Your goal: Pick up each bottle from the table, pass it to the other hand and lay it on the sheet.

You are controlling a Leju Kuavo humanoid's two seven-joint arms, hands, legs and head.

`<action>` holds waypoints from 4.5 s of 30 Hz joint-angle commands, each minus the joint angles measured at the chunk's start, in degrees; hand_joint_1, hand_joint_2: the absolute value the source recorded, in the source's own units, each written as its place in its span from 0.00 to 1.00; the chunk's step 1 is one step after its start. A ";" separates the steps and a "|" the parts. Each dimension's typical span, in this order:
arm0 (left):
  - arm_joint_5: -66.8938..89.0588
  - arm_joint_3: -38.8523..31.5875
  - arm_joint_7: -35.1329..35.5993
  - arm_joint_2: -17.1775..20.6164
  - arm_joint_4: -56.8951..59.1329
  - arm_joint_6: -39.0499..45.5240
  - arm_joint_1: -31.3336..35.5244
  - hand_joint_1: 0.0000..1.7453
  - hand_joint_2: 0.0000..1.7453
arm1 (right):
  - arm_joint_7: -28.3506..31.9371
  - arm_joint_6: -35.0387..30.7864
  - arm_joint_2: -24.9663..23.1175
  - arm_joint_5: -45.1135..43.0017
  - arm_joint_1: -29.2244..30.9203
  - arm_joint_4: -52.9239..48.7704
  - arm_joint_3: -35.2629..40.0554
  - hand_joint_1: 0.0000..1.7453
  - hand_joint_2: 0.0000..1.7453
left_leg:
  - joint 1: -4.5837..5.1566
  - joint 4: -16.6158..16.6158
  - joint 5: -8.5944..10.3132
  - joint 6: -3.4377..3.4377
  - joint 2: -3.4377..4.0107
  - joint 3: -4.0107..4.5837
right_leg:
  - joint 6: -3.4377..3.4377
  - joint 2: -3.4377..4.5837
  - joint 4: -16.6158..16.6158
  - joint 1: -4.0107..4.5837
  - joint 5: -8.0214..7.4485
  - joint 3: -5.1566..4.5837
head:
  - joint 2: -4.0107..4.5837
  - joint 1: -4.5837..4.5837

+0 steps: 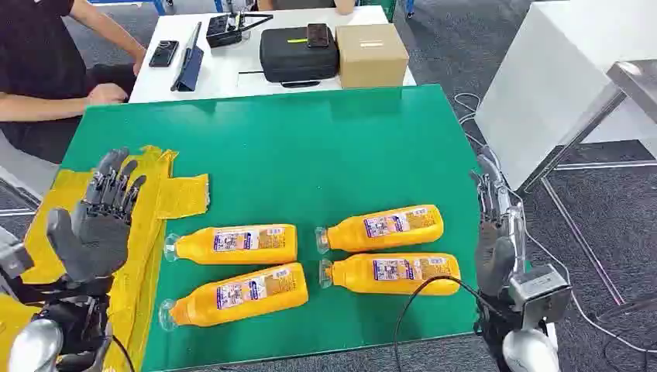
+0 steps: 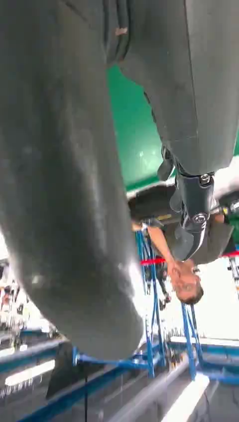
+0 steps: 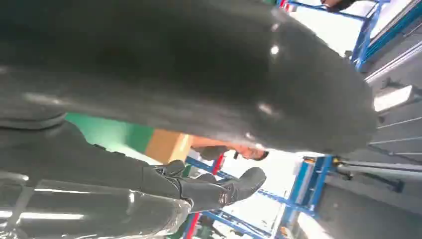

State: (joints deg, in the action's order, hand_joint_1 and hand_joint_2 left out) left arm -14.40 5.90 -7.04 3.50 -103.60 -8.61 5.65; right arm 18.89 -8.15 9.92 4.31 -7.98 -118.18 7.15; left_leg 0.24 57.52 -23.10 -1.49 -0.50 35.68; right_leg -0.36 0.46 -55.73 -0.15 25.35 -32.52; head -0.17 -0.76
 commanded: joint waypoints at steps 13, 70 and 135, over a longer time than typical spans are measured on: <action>3.98 -1.26 -0.24 -1.82 3.27 3.75 2.64 0.00 0.00 | -18.12 18.09 5.68 18.87 -5.25 -6.76 -6.53 0.00 1.00 | -0.04 -0.02 -0.08 0.07 -0.07 -0.19 | -0.03 -0.09 0.04 -0.02 0.09 0.21 | 0.00 0.00; -0.11 -0.63 1.51 -0.96 1.44 7.19 1.37 0.00 0.00 | -34.83 25.87 22.15 31.18 -5.12 12.00 5.74 0.00 1.00 | -0.10 -0.07 -0.08 0.05 0.00 -0.21 | -0.02 -0.02 0.14 0.08 0.03 0.27 | -0.02 -0.02; -3.18 1.16 0.93 -2.01 2.94 6.53 3.37 0.00 0.00 | -31.08 28.42 13.78 37.85 7.30 24.83 10.76 0.00 1.00 | -0.09 -0.04 -0.05 0.05 0.03 -0.30 | -0.02 -0.01 0.10 0.09 0.01 0.32 | 0.00 0.00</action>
State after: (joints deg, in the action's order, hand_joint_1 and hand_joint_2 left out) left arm -17.35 6.36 -6.23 1.57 -103.27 -2.21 7.39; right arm -12.53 19.80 25.49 42.12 -3.21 -97.09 15.74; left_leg 0.17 57.53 -23.12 -1.51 -0.49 35.52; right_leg -0.38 0.47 -55.72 -0.09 25.34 -32.35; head -0.18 -0.77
